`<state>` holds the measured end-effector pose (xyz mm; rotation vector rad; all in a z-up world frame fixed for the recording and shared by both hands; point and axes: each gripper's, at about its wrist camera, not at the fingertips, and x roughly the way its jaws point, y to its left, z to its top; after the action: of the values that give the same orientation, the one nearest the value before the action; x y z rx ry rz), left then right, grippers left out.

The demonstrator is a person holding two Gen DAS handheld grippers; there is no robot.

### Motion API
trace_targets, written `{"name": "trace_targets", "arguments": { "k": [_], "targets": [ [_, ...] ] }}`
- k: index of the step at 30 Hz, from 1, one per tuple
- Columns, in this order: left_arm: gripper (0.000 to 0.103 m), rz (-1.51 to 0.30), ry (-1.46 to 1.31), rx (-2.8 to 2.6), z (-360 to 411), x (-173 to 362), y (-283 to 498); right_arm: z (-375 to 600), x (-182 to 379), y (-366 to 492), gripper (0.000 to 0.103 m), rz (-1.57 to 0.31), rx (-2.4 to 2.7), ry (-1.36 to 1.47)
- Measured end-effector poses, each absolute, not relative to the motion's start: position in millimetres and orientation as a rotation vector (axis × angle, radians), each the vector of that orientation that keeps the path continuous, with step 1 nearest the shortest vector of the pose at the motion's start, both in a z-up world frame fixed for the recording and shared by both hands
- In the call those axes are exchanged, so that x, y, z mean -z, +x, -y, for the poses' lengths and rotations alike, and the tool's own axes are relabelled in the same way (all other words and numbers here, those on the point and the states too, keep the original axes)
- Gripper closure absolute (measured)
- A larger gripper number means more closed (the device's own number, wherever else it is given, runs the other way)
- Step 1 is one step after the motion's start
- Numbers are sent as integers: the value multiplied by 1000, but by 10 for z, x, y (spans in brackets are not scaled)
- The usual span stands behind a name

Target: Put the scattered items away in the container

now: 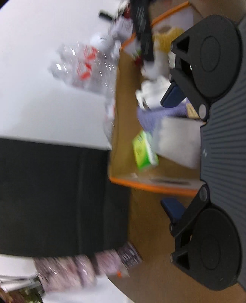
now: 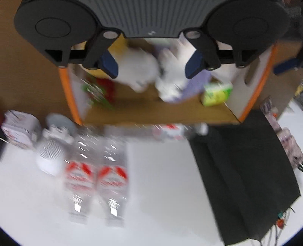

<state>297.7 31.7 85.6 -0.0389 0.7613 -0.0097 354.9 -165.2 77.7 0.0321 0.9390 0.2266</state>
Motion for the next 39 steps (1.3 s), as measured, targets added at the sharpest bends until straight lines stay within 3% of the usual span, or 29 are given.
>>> {"name": "trace_targets", "arguments": {
  "k": [13, 25, 32, 37, 39],
  "targets": [
    [0, -923, 19, 2, -91, -1397, 2504, 2104, -1052, 2801, 13, -1163, -202, 70],
    [0, -909, 49, 24, 60, -1727, 1637, 2048, -1488, 1896, 11, -1112, -255, 13],
    [0, -803, 62, 3, 88, -1860, 1073, 2042, -1640, 1381, 11, -1014, -250, 0],
    [0, -651, 62, 14, 70, -1769, 502, 2052, -1670, 776, 9, -792, -258, -8],
    [0, -595, 73, 17, 57, -1620, 275, 2070, -1597, 518, 3, -690, -253, -11]
  ]
}}
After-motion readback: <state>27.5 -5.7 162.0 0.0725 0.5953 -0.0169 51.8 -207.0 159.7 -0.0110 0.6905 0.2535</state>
